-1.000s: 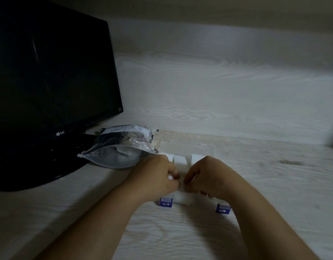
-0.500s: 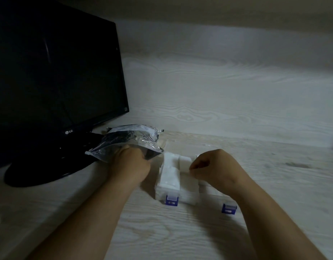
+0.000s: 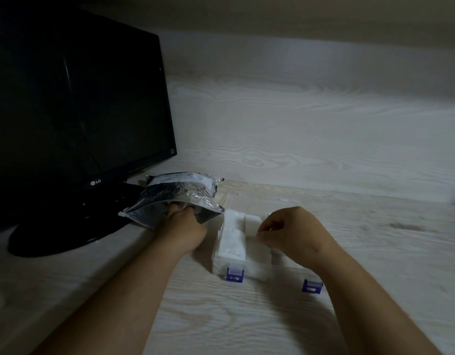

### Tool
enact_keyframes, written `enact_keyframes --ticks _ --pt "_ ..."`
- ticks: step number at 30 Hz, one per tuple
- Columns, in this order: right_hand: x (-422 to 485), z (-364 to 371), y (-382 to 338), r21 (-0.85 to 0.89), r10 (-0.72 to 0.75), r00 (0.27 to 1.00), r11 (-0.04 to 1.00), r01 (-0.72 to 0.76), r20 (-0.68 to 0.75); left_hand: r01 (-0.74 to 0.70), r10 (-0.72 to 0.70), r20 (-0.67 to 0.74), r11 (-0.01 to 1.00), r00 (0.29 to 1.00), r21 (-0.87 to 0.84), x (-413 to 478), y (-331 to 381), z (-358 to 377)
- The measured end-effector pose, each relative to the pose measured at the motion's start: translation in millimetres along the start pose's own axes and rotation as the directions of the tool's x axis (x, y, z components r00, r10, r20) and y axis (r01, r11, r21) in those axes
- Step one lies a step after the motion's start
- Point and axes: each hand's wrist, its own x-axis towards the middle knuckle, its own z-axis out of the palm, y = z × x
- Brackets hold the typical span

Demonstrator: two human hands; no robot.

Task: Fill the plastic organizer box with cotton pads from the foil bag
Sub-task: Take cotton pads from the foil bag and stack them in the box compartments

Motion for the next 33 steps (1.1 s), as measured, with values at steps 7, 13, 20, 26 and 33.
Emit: enact_keyframes --ticks 7,13,20,26,33 --pt "0.8 1.0 0.7 -0.004 0.004 1.0 1.0 -0.004 0.008 0.022 -0.027 -0.04 0.993 0.999 -0.116 0.9 1.0 -2.3" --pt "1.3 1.6 1.1 -0.005 0.007 1.0 1.0 -0.007 0.015 0.029 -0.037 -0.049 0.989 0.998 -0.142 0.8 0.1 -0.7" --pt "1.5 2.7 1.6 -0.009 0.011 1.0 1.0 -0.011 0.002 -0.005 0.01 -0.106 0.999 0.994 0.048 0.0 1.0 -1.6" --pt "1.6 2.6 1.5 0.006 0.015 1.0 1.0 -0.015 0.001 0.005 0.067 -0.233 0.955 0.97 0.296 -9.0 8.4 -9.7" --pt "1.1 2.9 1.5 0.031 0.018 1.0 0.999 -0.018 0.001 -0.076 0.179 -0.416 0.965 0.892 0.251 -16.2 8.0 -21.1"
